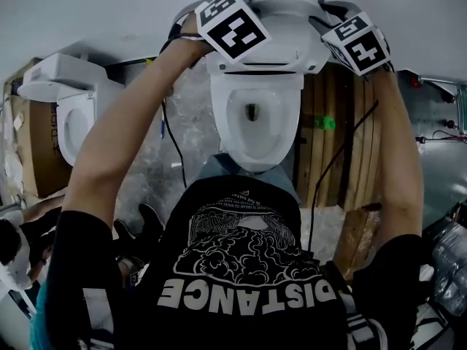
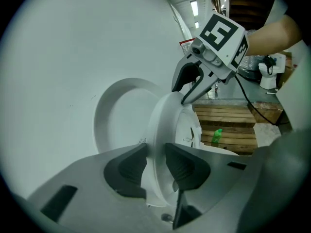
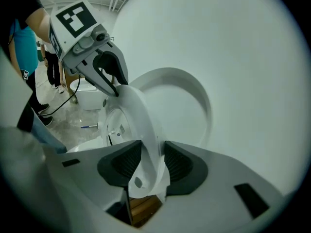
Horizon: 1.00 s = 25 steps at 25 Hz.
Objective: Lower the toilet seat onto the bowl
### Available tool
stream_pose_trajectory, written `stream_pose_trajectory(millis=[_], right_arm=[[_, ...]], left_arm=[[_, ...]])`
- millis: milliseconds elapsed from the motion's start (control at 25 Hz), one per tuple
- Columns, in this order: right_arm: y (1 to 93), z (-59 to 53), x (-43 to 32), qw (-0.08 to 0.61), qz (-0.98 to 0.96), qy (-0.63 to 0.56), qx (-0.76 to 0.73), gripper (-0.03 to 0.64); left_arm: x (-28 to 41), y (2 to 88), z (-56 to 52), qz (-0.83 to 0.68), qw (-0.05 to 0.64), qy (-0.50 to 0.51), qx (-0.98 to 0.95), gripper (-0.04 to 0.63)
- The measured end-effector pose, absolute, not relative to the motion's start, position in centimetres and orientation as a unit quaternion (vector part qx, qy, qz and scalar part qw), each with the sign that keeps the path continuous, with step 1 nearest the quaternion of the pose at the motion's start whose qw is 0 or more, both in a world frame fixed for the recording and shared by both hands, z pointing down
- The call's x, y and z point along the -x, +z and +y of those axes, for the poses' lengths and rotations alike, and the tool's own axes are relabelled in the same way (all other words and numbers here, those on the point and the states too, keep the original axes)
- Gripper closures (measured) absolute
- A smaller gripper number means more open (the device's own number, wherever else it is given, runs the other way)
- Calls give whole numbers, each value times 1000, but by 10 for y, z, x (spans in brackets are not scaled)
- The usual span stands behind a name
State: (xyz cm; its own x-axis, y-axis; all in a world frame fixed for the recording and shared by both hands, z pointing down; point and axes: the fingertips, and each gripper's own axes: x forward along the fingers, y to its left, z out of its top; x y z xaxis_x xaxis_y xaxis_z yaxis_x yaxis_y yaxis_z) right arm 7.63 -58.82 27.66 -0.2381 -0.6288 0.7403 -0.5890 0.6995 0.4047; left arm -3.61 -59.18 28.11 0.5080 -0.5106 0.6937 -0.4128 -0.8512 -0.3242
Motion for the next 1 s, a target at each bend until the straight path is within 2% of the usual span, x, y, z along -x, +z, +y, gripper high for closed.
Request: stream_pose_trajectory(millis=[480,1000], right_arm=[[274,-534,-80,473,-813,-59,-335,482],[285,-453,-76,470,-832,-115,-271,483]], left_arm=[[37,284,-536,302,90,-434,844,466],[39,292,-455,338,110,-453,817,471]])
